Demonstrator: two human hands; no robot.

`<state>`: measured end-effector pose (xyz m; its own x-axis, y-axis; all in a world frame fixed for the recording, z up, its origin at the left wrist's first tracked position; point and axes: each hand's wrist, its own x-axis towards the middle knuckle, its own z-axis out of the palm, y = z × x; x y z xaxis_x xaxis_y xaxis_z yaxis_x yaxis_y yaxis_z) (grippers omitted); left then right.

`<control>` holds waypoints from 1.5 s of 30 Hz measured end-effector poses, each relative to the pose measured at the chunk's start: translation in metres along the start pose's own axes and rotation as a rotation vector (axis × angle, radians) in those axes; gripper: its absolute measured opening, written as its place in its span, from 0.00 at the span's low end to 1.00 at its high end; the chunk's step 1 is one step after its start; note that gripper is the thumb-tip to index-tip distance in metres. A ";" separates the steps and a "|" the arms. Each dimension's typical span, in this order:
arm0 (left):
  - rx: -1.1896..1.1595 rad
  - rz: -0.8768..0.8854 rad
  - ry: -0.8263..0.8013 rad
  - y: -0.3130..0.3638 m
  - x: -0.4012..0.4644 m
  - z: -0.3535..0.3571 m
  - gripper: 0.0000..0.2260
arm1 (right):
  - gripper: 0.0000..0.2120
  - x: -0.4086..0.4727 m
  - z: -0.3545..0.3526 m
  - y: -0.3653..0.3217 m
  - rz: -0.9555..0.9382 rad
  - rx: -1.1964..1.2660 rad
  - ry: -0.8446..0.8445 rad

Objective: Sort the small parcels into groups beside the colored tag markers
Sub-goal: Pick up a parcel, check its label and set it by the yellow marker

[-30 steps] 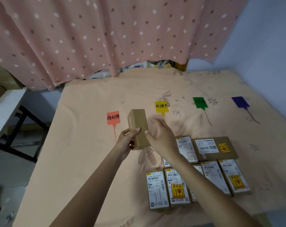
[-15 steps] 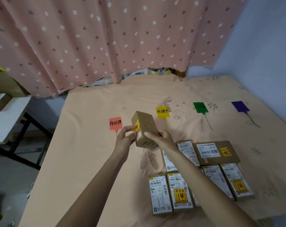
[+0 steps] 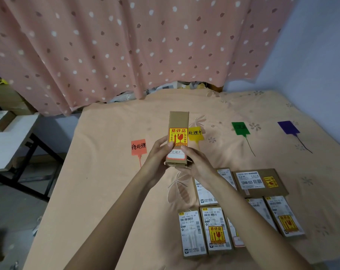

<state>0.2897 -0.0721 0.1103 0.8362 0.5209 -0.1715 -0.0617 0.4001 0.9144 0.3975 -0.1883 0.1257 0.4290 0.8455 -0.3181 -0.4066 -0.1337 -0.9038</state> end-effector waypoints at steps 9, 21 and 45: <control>-0.129 0.067 -0.070 0.012 0.001 0.007 0.42 | 0.15 -0.008 0.006 -0.022 -0.109 -0.026 -0.034; -0.060 0.004 0.030 -0.009 0.016 -0.002 0.37 | 0.14 0.001 -0.003 -0.011 -0.083 -0.078 0.047; 0.197 -0.100 0.336 -0.121 0.194 0.199 0.11 | 0.13 0.097 -0.284 -0.032 0.076 -0.210 0.227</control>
<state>0.5681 -0.1690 0.0397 0.6059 0.7175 -0.3435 0.1435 0.3261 0.9344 0.6814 -0.2492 0.0423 0.5825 0.6953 -0.4210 -0.2786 -0.3158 -0.9070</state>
